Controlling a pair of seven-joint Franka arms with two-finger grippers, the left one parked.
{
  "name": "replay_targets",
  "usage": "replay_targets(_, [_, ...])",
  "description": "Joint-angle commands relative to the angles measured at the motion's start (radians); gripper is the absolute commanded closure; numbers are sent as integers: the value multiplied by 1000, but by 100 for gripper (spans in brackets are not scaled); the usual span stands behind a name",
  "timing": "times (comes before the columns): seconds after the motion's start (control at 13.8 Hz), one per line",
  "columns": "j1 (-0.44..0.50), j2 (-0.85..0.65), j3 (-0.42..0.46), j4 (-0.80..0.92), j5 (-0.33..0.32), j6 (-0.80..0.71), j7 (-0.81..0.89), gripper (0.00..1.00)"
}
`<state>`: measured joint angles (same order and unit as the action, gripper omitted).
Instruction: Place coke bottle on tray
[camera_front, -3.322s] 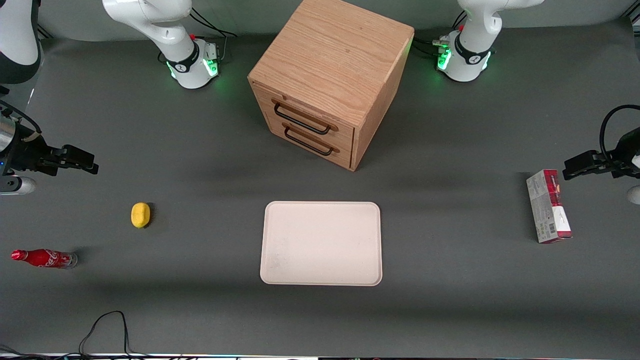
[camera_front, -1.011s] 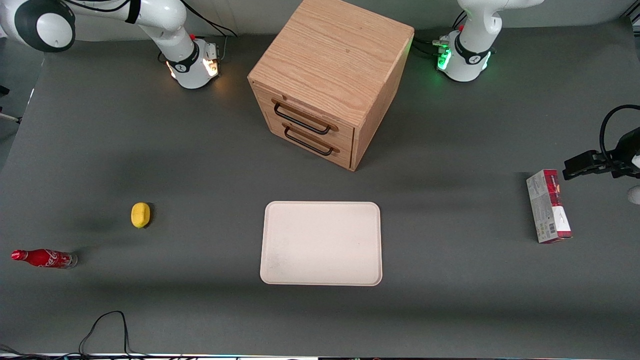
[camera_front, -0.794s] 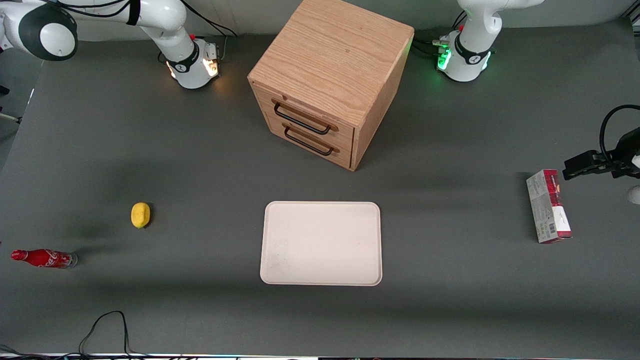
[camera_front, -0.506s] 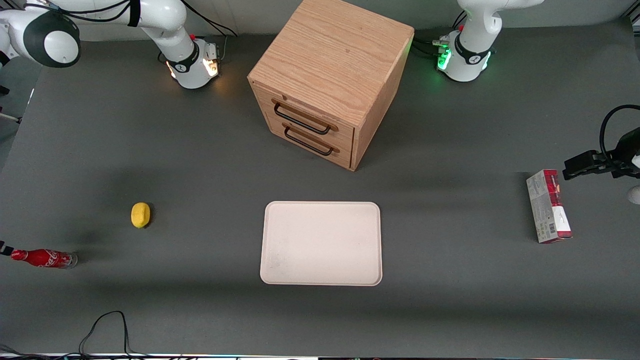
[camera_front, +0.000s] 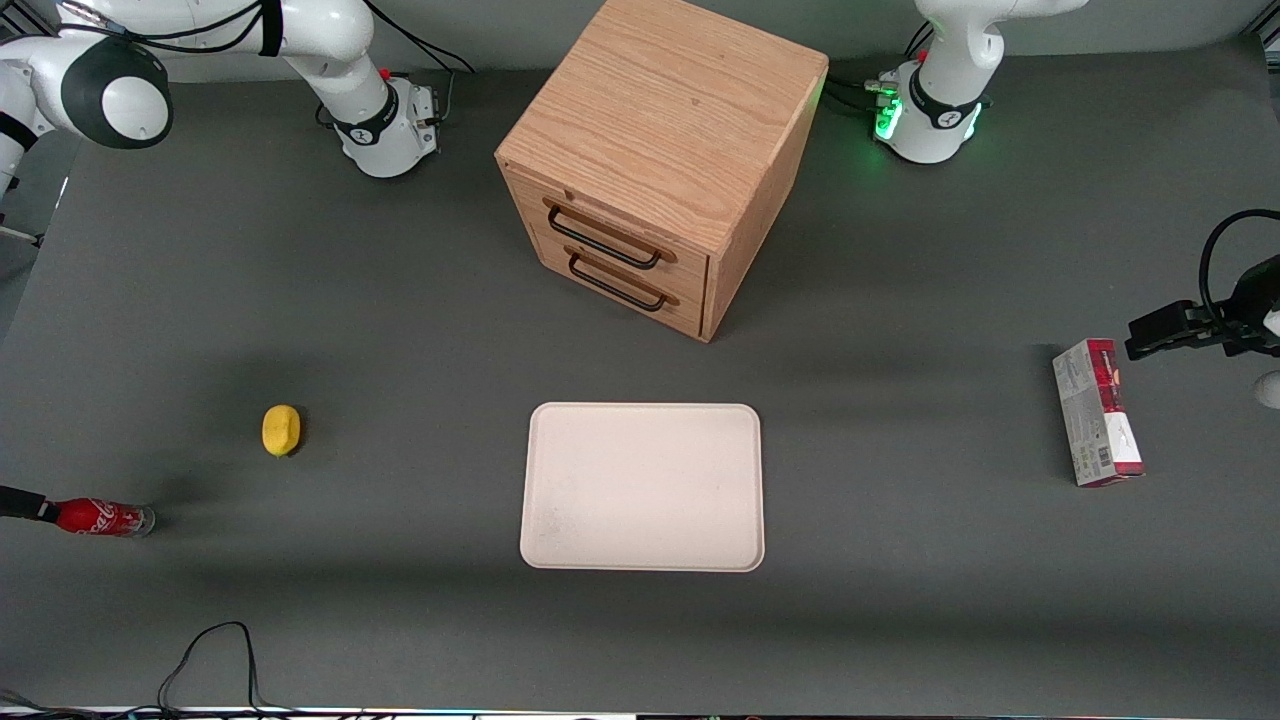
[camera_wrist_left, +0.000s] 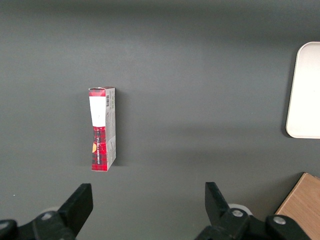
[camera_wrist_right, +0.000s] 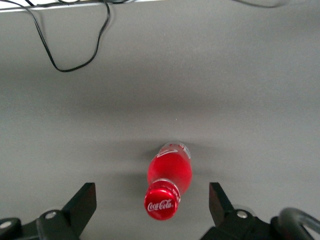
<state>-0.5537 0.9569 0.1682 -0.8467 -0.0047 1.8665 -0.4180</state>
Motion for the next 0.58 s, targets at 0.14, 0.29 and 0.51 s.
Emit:
replay_targets(0.14, [9, 37, 5, 32, -50, 5, -8, 0])
replay_targets(0.29, [8, 46, 5, 32, -52, 6, -8, 0])
replay_targets(0.51, [8, 46, 4, 17, -54, 5, -12, 0])
